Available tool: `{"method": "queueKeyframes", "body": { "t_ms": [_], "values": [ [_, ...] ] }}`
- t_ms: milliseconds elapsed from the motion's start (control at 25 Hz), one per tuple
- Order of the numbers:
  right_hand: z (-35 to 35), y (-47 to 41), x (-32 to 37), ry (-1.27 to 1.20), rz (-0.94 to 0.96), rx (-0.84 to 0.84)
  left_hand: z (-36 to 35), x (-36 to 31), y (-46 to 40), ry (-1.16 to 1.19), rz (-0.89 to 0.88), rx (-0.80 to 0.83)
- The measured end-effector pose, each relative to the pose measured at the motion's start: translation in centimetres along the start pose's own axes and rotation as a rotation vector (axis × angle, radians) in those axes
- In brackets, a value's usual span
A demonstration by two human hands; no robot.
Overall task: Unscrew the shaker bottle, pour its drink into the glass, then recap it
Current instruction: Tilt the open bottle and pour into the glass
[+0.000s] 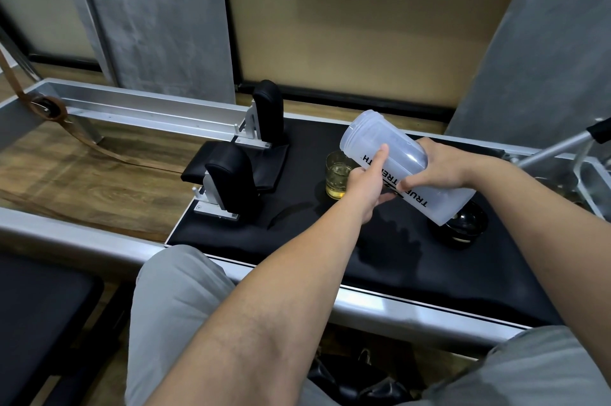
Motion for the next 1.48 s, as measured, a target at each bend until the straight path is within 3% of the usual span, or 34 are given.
{"method": "queueKeyframes", "body": {
  "t_ms": [1480],
  "values": [
    [0.4, -0.34, -0.19, 0.015, -0.024, -0.029, 0.03, -0.96, 0.83, 0.01, 0.0, -0.014]
  ]
}}
Point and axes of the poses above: each hand's wrist, its own y-axis away from the middle knuckle, its own z-axis out of the back of the hand, x = y × z, the point moved 10 cm from there along -y, towards the middle knuckle, and after that the axes turned 7 degrees about -x, right-handed, at the moved point
